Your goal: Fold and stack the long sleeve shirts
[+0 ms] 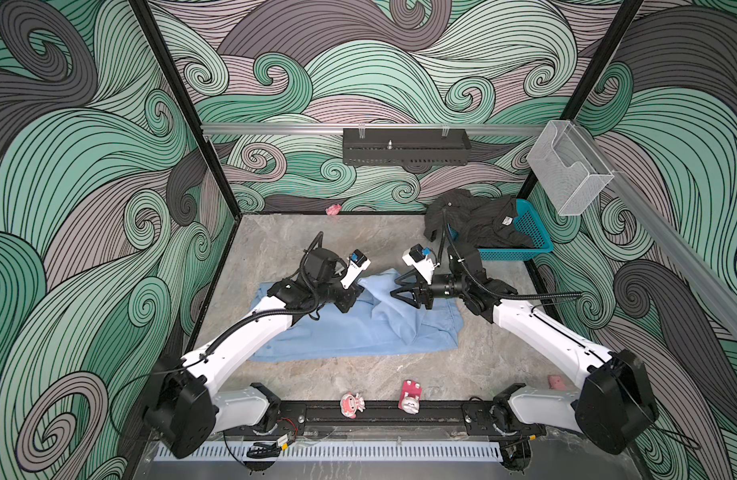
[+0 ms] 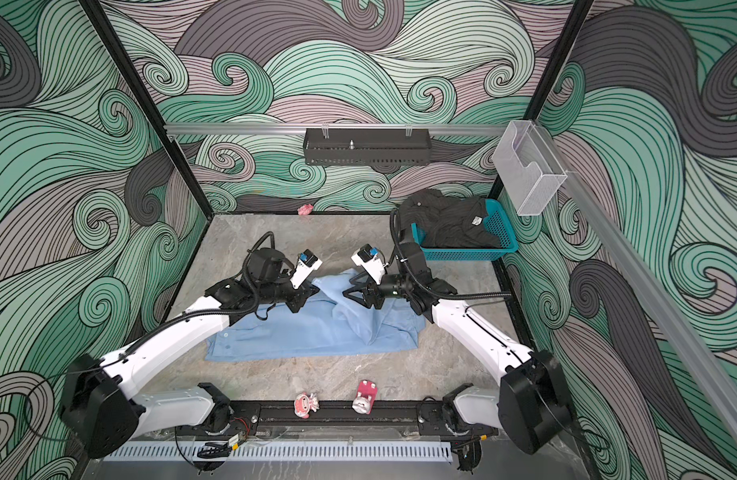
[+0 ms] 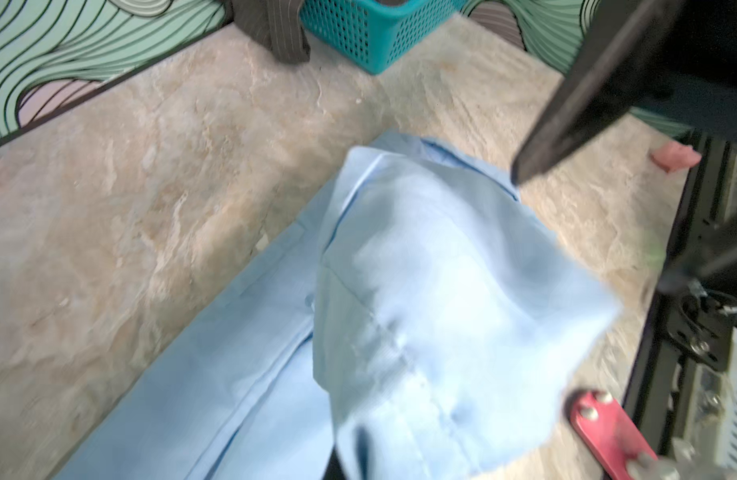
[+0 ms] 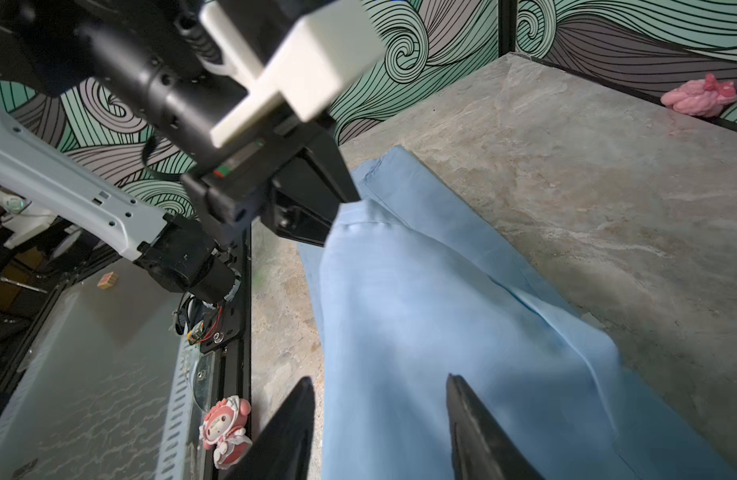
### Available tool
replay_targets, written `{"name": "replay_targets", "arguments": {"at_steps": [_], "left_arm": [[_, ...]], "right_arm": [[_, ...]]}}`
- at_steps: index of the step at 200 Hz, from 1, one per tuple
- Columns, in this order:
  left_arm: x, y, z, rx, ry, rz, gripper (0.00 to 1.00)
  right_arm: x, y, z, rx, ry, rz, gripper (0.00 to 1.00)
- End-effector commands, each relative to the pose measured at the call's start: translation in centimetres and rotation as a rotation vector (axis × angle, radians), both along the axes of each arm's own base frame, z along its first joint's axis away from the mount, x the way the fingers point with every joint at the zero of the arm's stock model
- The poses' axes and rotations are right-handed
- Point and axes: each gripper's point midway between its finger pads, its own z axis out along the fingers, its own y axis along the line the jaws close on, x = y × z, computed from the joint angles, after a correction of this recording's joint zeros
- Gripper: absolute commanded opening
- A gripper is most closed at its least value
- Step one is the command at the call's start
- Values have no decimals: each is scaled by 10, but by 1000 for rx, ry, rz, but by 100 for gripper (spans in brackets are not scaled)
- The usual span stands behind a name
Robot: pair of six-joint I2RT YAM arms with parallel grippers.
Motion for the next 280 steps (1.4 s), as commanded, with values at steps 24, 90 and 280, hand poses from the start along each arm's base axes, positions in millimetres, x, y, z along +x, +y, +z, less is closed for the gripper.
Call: {"name": "replay_targets", "arguments": {"at_steps": [24, 90, 280], "left_arm": [[-65, 53, 31, 96, 221, 147, 0], [-130, 71, 32, 341, 774, 373, 0], [4, 22, 54, -511, 1183, 401, 0]], "right_arm": [[12, -13, 35, -1, 6, -140, 56], [50, -26, -42, -283, 362, -423, 34], [64, -84, -163, -624, 725, -737, 20]]}}
